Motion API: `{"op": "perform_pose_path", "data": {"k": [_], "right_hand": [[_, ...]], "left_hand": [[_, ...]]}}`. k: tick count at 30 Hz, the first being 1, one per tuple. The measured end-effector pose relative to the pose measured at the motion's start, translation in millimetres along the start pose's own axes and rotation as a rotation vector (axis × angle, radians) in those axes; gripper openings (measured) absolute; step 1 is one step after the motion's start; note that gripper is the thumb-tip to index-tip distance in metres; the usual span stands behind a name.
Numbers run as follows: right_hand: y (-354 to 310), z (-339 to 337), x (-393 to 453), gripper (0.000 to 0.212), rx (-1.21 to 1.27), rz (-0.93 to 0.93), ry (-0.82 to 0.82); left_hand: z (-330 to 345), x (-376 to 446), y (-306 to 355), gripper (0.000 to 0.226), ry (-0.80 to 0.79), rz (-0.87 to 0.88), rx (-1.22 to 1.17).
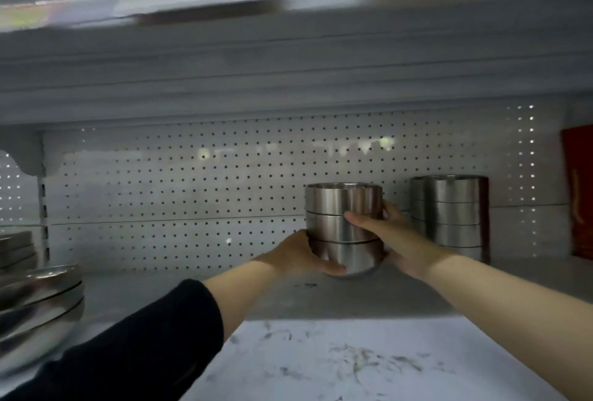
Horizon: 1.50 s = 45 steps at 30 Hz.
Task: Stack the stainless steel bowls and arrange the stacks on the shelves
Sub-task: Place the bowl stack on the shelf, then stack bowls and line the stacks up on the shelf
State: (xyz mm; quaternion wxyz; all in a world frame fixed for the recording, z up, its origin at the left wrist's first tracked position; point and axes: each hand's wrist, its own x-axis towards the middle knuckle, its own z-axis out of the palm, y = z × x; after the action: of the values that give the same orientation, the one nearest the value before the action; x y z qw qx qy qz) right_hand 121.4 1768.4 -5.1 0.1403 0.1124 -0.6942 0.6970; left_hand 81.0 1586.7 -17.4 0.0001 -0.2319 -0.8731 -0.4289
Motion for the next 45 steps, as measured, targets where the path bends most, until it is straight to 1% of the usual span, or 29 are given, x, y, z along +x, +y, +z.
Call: {"op": "perform_pose_path", "data": {"k": [3,4,6,8,10,12,14,17,19,22,25,27,28,29,31,32,33,36,39,42,45], "right_hand": [[15,-23,16,0.078,0.006,0.015,0.046],[19,-29,19,0.077,0.020,0.016,0.051],[27,-37,24,0.064,0.042,0.010,0.058],[35,-42,29,0.054,0.052,0.007,0.075],[43,-42,34,0.050,0.070,0.004,0.091],[49,-41,36,0.055,0.080,-0.001,0.099],[51,-40,38,0.070,0.069,-0.006,0.093],[52,-39,44,0.090,0.051,0.001,0.077],[52,-39,47,0.098,0.025,0.007,0.056],[53,-41,49,0.102,0.007,0.019,0.028],[52,-39,44,0.100,0.010,0.020,0.038],[48,-36,40,0.100,0.002,0.009,0.068],[42,-34,38,0.104,-0.003,0.001,0.111],[32,-31,35,0.112,-0.003,-0.013,0.163],[3,-23,25,0.126,0.006,-0.089,0.225],[-12,-16,18,0.127,0.004,-0.142,0.234],[-25,-6,9,0.125,0.003,-0.187,0.225],[-51,35,-17,0.112,-0.002,-0.229,0.111],[-63,93,-41,0.104,0.043,-0.199,0.055],[-67,160,-73,0.101,0.187,-0.150,-0.049],[-63,235,-104,0.098,0.309,-0.130,-0.147]], "left_hand": [[22,26,-2,0.052,-0.054,-0.007,-0.042],[27,33,-2,0.053,-0.062,-0.013,-0.048],[34,44,-2,0.055,-0.062,-0.031,-0.052],[38,53,-5,0.067,-0.064,-0.048,-0.026],[41,55,-7,0.080,-0.060,-0.063,0.001],[42,55,-10,0.084,-0.048,-0.073,0.006],[42,54,-11,0.086,-0.041,-0.089,0.017],[39,55,-10,0.078,-0.066,-0.091,0.016],[38,55,-9,0.077,-0.077,-0.093,0.014],[39,57,-10,0.081,-0.084,-0.099,0.001],[40,55,-9,0.080,-0.097,-0.110,-0.006],[38,51,-5,0.078,-0.106,-0.125,-0.009],[36,47,0,0.078,-0.098,-0.123,-0.016],[32,42,5,0.079,-0.076,-0.125,-0.022],[18,26,16,0.091,0.018,-0.139,-0.024],[7,15,21,0.098,0.067,-0.134,-0.015],[-5,1,25,0.101,0.111,-0.118,-0.004],[-46,-59,29,0.089,0.280,-0.054,0.012],[-82,-129,14,0.076,0.447,-0.015,-0.096],[-111,-194,-12,0.067,0.539,-0.009,-0.125],[-139,-248,-41,0.060,0.618,0.041,-0.181]]}}
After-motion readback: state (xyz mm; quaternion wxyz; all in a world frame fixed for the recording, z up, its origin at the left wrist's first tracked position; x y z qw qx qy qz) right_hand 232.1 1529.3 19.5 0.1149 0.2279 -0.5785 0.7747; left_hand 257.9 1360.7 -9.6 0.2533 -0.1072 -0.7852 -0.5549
